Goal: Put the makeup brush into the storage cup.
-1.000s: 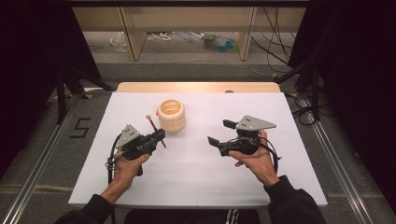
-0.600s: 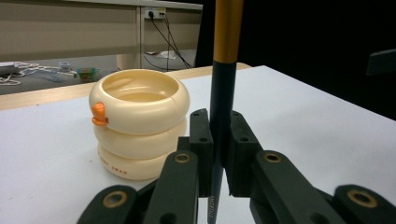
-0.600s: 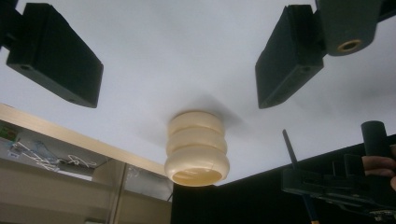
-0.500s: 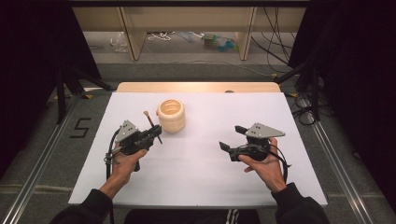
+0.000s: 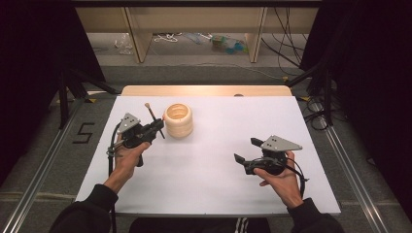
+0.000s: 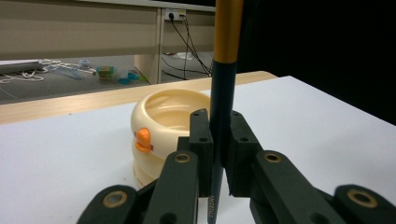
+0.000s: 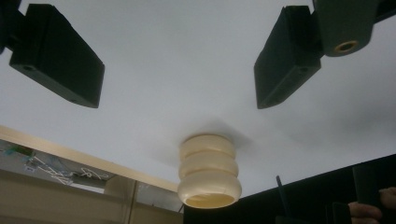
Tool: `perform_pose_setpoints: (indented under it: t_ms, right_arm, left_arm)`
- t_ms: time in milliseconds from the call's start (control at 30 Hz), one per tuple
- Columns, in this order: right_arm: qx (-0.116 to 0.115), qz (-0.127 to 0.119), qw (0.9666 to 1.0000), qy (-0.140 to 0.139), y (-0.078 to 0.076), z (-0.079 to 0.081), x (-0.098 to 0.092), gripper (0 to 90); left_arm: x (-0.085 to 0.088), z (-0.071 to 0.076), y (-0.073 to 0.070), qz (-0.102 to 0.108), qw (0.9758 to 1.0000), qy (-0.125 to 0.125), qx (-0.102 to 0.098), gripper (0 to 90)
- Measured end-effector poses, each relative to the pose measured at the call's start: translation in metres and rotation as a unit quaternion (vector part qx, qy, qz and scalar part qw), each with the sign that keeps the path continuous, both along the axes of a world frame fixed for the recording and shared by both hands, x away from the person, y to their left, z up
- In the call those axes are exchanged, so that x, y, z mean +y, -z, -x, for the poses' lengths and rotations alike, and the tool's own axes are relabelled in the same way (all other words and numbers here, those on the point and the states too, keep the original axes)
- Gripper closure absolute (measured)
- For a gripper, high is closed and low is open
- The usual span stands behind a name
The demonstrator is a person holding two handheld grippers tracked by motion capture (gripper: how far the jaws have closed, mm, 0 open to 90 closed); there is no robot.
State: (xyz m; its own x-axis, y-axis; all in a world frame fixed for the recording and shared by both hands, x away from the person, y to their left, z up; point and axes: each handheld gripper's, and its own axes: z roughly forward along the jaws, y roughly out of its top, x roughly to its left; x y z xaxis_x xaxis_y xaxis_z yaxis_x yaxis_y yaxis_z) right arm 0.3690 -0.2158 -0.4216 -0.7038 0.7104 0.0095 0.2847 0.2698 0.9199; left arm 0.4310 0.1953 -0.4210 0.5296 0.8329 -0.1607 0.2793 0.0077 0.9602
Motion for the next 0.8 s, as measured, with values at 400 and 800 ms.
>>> perform_pose_setpoints:
  t_ms: [400, 800]
  right_arm:
    - [-0.019, -0.005, 0.9998, -0.001, 0.003, 0.011, -0.009, 17.3]
    - [-0.008, -0.001, 0.9999, -0.008, 0.005, 0.017, -0.009, 18.4]
  left_arm:
    - [-0.004, -0.018, -0.012, 0.001, 1.0, -0.007, -0.004, 82.8]
    - [-0.009, -0.037, -0.03, 0.003, 0.9998, -0.014, -0.013, 82.8]
